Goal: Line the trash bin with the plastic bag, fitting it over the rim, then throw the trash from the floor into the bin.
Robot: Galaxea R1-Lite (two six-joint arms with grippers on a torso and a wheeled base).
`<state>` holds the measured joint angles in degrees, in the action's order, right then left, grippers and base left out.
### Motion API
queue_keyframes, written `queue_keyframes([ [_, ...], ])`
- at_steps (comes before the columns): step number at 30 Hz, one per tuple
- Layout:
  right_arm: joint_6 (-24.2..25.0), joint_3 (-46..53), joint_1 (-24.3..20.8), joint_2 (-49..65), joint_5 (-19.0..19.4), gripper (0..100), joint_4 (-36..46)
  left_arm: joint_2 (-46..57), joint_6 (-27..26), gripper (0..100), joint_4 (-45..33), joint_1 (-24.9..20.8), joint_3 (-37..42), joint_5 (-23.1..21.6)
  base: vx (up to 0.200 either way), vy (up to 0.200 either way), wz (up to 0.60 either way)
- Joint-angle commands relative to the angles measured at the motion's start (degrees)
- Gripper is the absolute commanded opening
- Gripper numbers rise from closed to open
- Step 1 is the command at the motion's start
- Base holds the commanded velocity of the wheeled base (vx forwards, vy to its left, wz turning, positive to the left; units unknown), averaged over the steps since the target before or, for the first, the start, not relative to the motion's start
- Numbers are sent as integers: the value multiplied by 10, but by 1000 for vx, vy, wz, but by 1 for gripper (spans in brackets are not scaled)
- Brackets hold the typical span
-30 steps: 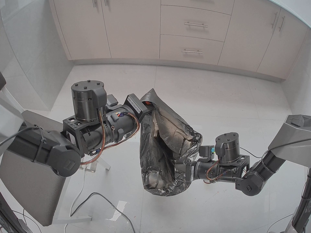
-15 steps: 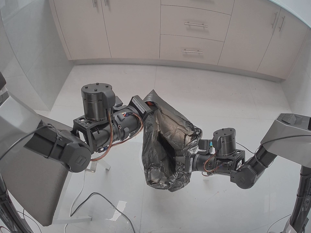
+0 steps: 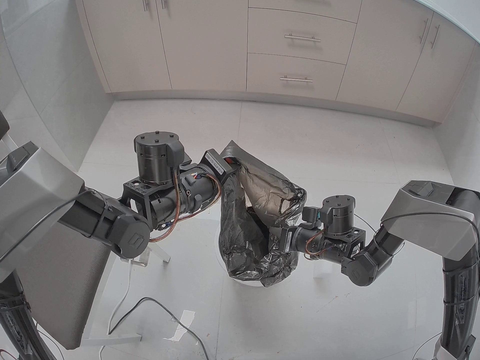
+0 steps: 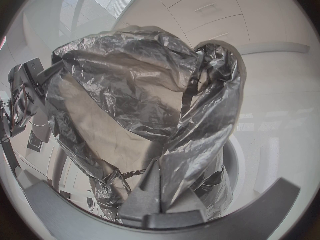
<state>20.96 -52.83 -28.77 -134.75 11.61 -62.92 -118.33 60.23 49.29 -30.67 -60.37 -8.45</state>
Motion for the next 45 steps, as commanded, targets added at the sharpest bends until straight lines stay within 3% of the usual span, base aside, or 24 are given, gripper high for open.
queue_keyframes([
  [1,0,-18,1,-38,0,0,0,-29,-10,0,0,4,-15,0,0,0,0],
  [15,0,-76,3,-89,-2,0,2,-66,-19,0,0,8,-34,0,0,0,0],
  [20,-2,-94,5,-103,-26,0,1,-77,-19,0,0,8,-38,0,0,0,0],
  [36,-4,-135,14,-135,-34,0,4,-103,-32,0,0,8,-59,3,0,0,0],
  [45,-6,-41,14,-70,-40,0,15,-81,-32,0,-9,8,-48,5,0,0,0],
])
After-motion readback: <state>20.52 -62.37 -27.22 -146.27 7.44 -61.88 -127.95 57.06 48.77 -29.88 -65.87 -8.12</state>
